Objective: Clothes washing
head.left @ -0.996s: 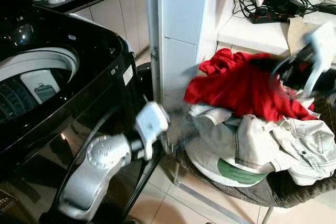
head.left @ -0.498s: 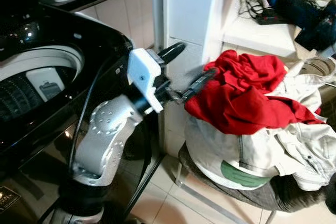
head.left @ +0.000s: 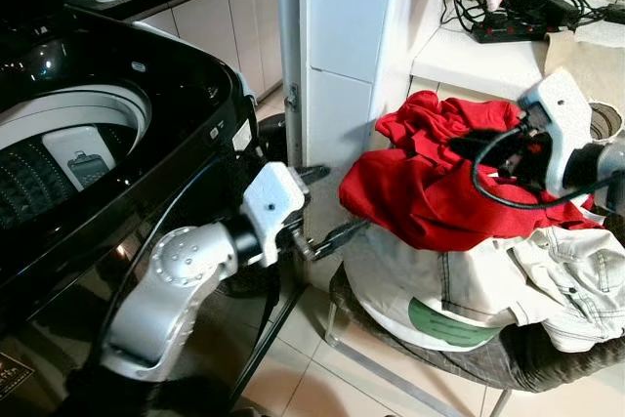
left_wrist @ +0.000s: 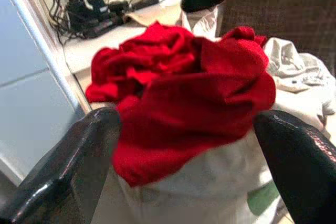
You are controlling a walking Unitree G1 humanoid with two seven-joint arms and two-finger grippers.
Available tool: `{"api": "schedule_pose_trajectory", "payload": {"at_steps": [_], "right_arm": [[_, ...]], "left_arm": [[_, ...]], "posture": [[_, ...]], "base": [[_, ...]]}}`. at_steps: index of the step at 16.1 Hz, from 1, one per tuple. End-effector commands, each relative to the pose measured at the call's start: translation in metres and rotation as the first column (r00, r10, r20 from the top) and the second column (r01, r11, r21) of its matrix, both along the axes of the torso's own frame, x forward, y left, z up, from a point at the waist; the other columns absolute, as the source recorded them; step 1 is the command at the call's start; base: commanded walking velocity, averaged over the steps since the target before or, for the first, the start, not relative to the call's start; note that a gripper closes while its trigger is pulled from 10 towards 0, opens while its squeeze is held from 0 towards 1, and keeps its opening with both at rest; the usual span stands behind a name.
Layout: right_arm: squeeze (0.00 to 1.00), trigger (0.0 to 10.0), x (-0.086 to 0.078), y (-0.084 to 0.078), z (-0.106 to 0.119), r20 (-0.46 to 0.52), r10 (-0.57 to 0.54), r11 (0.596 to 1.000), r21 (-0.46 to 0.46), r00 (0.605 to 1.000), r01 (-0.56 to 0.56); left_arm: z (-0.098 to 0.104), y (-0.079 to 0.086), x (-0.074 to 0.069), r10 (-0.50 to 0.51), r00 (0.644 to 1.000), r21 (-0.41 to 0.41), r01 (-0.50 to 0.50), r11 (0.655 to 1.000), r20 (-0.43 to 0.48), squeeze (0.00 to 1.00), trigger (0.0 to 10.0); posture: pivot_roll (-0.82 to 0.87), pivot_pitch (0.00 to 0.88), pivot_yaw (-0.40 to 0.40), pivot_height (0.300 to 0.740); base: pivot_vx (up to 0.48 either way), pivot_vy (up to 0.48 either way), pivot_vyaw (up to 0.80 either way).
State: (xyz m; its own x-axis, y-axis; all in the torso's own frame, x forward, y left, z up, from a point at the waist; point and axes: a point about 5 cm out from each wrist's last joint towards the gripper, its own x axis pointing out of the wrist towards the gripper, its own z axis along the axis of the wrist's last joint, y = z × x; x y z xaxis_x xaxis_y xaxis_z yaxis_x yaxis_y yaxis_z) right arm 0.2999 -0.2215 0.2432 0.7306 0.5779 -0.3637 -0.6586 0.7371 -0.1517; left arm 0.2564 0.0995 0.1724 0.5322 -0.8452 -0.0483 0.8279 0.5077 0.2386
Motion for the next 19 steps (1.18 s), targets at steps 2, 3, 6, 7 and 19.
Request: {"api": "schedule_pose_trajectory", "payload": {"at_steps": [2, 3, 6, 7, 19], "right_arm": [[1.00, 10.0, -0.002, 0.009, 0.000, -0.024, 0.063, 0.996, -0.053, 0.998, -0.065], [1.00, 10.0, -0.003, 0.010, -0.009, -0.058, 0.081, 0.987, -0.132, 0.995, -0.088], [1.00, 10.0, 0.001, 0.009, -0.019, -0.078, 0.065, 0.971, -0.225, 0.995, -0.081], [1.00, 10.0, 0.002, 0.010, -0.019, -0.076, 0.064, 0.969, -0.233, 0.995, -0.080], [0.38, 10.0, 0.016, -0.006, -0.032, -0.103, 0.066, 0.831, -0.544, 0.992, -0.112]], "left_arm": [[-0.001, 0.004, -0.004, -0.013, 1.000, 0.018, 0.013, 1.000, -0.023, 0.00, 10.0], [-0.003, 0.004, -0.007, -0.026, 0.999, 0.027, 0.027, 0.999, -0.040, 0.00, 10.0], [-0.005, 0.003, -0.006, -0.023, 0.998, 0.020, 0.025, 1.000, -0.054, 0.00, 10.0], [-0.006, 0.003, -0.004, -0.009, 0.998, 0.012, 0.009, 1.000, -0.060, 0.00, 10.0], [-0.008, -0.001, -0.008, -0.031, 0.995, 0.003, 0.031, 1.000, -0.091, 0.00, 10.0]], "posture": [[-0.07, 0.000, 0.008, 0.740], [-0.07, 0.000, 0.007, 0.740], [-0.07, 0.000, 0.011, 0.740], [-0.07, 0.000, 0.011, 0.740], [-0.07, 0.000, 0.004, 0.740]], "base": [[0.000, 0.000, 0.00], [0.000, 0.000, 0.00], [0.000, 0.000, 0.00], [0.000, 0.000, 0.00], [0.000, 0.000, 0.00]]}}
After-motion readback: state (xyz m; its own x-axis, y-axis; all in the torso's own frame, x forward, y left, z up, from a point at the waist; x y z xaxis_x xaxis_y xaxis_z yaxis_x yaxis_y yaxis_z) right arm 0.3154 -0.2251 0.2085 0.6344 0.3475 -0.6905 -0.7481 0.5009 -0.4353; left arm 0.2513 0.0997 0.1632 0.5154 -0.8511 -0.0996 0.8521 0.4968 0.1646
